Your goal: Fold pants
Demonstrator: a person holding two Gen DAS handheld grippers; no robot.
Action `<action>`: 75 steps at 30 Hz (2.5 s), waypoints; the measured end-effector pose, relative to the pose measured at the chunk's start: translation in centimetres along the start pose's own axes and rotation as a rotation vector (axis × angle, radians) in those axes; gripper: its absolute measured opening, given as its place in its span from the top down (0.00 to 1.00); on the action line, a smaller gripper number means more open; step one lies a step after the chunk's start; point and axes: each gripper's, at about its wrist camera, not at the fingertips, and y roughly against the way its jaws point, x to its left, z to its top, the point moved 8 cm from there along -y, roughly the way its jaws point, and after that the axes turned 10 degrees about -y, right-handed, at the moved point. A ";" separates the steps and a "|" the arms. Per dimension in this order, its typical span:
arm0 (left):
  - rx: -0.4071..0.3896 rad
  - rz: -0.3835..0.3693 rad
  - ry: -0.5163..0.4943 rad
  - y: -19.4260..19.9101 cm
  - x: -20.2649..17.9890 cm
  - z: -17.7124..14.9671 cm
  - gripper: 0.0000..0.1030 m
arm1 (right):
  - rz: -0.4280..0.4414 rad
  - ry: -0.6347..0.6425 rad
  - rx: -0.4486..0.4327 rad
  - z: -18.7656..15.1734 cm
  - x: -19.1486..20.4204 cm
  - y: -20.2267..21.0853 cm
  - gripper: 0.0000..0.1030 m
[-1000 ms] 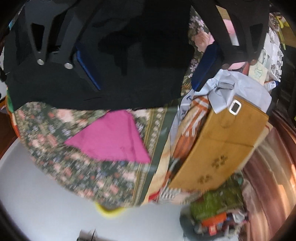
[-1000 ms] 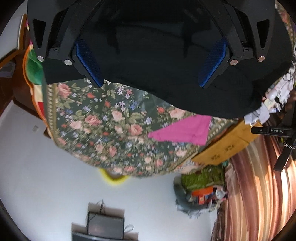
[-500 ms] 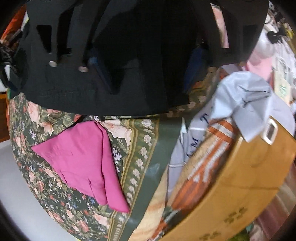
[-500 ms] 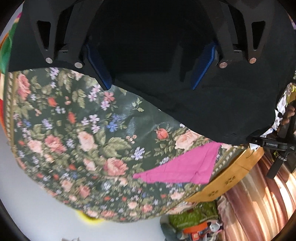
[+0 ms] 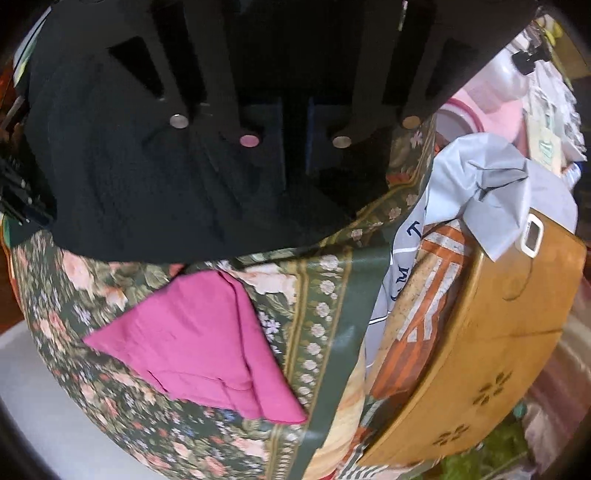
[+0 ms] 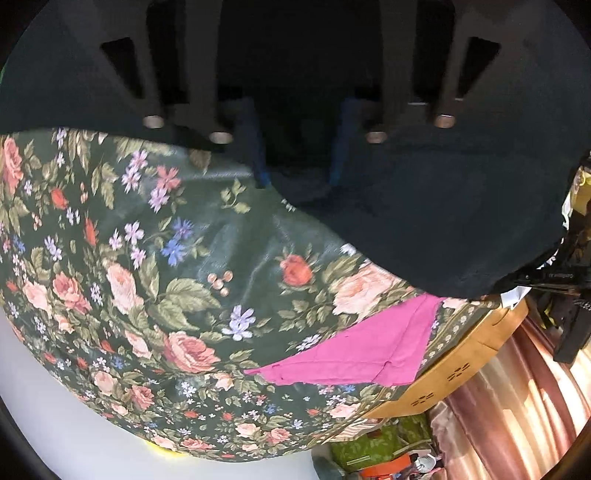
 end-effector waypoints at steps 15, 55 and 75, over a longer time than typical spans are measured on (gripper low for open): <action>-0.327 0.156 -0.059 13.6 -1.8 2.8 0.98 | -0.118 0.025 -0.218 2.7 0.4 10.7 0.95; -0.166 0.147 0.049 10.6 -1.2 -23.3 0.98 | 0.047 -0.002 -0.224 -19.1 9.0 16.0 0.94; -0.368 0.208 -0.018 18.2 -6.5 -19.4 0.39 | 0.016 -0.140 -0.321 -16.8 4.2 21.2 0.49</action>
